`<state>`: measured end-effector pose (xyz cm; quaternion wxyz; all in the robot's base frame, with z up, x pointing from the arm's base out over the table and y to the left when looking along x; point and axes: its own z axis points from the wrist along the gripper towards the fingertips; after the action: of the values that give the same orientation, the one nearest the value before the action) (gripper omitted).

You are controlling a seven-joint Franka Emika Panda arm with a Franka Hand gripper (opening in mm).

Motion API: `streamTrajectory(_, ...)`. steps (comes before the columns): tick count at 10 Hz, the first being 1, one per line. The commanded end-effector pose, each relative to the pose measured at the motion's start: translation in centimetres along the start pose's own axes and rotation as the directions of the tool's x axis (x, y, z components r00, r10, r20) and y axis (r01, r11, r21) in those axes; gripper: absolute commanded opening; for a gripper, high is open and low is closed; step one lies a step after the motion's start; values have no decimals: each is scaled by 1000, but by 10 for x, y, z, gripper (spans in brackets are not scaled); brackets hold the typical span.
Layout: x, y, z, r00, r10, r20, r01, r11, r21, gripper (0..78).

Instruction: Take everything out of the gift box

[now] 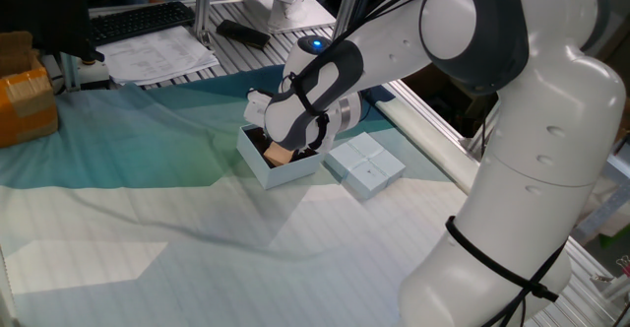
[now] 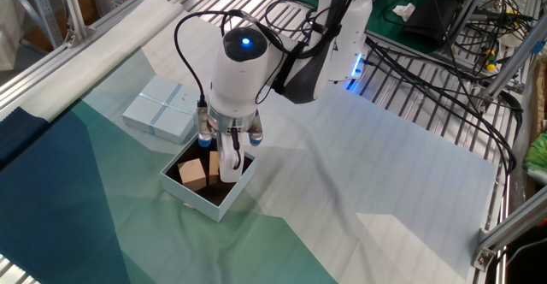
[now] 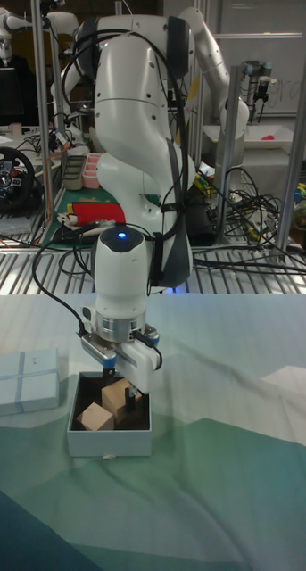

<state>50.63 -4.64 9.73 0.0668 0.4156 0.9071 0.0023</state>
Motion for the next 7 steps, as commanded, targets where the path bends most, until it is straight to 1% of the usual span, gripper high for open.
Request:
streamTrajectory(1, -3, 4, -31, 1000, -5, -11, 5, 1000, 6, 13)
streamTrajectory(5, -4, 4, -35, 1000, -3, -11, 3, 1000, 6, 13)
streamTrajectory(7, -1, 7, -50, 999, -43, -5, 43, 999, 8, 13)
